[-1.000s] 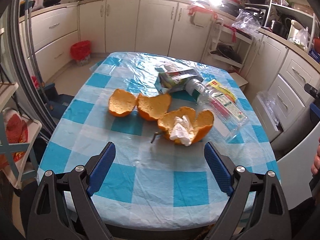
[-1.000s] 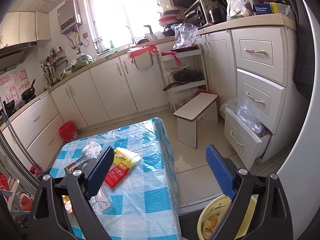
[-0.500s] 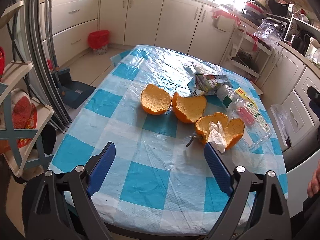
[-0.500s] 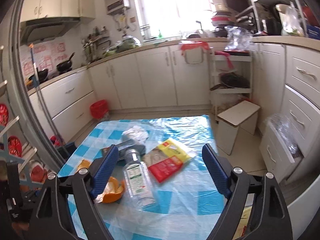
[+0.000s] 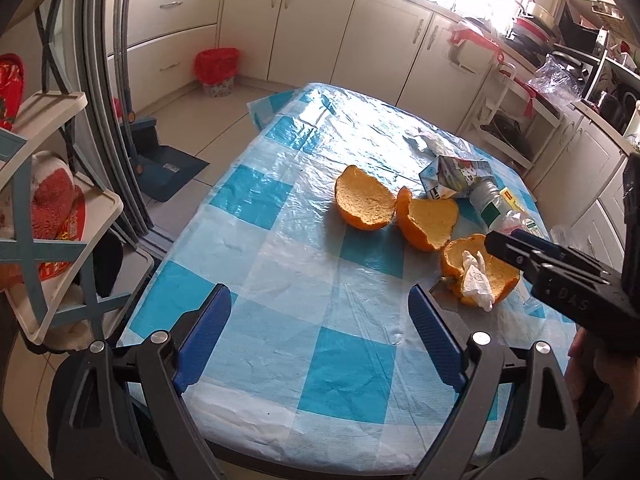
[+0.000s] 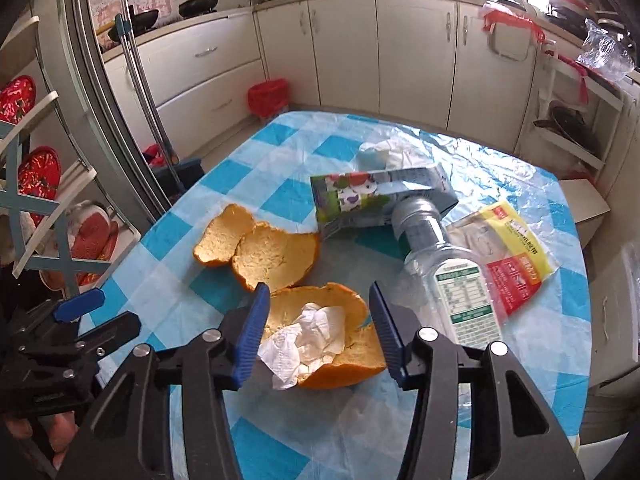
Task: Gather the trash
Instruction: 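Grasp the white tissue inside the orange peel with the right tool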
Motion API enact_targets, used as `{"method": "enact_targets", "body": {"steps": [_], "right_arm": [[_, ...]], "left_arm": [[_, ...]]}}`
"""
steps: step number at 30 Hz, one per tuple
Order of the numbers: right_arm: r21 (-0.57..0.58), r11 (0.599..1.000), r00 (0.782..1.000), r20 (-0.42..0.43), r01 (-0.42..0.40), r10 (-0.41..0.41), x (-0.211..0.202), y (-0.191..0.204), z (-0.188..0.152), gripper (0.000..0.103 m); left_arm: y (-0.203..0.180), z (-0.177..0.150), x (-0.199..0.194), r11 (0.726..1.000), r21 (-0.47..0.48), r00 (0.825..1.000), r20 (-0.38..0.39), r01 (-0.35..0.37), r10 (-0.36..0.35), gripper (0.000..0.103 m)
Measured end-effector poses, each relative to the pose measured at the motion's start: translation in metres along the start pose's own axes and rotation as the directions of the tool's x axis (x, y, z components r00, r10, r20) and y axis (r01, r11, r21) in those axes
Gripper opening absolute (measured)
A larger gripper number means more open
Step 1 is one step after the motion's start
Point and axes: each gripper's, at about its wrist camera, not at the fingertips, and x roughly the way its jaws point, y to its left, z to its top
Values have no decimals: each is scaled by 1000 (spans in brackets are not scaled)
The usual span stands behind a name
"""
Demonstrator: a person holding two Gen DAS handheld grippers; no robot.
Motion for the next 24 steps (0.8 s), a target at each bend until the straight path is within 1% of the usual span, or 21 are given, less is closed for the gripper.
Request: {"method": "enact_targets", "body": {"steps": [3, 5, 11, 12, 13, 14, 15, 17, 18, 19, 22, 24], "right_arm": [[1, 1000, 998, -57, 25, -25, 18, 3, -3, 46], [-36, 998, 996, -57, 60, -62, 23, 9, -4, 46], [-149, 983, 991, -59, 109, -119, 33, 25, -9, 45], [-165, 981, 991, -62, 106, -118, 34, 27, -9, 37], [-175, 980, 991, -76, 97, -111, 36, 29, -10, 32], [-185, 978, 990, -77, 98, -114, 38, 30, -12, 32], [-189, 977, 991, -73, 99, -115, 37, 31, -12, 29], [-168, 983, 992, -83, 75, -90, 37, 27, -11, 22], [-149, 987, 994, -85, 63, -76, 35, 24, -11, 15], [-119, 992, 995, -87, 41, -51, 33, 19, -10, 12], [-18, 999, 996, -85, -40, 38, 24, 4, -9, 9], [18, 996, 994, -69, -84, 85, 17, -2, -9, 8]], "left_arm": [[8, 1, 2, 1000, -16, 1000, -2, 3, -3, 86], [13, 1, 4, 1000, -29, 1000, -7, 4, -4, 86], [20, 0, 8, 999, -44, 1000, -15, 8, -9, 86], [20, 0, 8, 999, -44, 1000, -14, 9, -10, 86], [19, 0, 8, 999, -45, 1000, -15, 11, -11, 86], [18, 0, 9, 999, -45, 1000, -15, 11, -12, 86], [18, 0, 9, 999, -45, 1000, -15, 12, -13, 86], [18, 0, 9, 999, -42, 1000, -16, 12, -12, 86], [17, 0, 9, 999, -40, 1000, -15, 12, -13, 86], [16, 1, 8, 999, -39, 1000, -14, 13, -14, 86], [12, 0, 7, 999, -31, 1000, -12, 19, -19, 86], [9, -1, 7, 999, -23, 1000, -16, 25, -25, 86]]}}
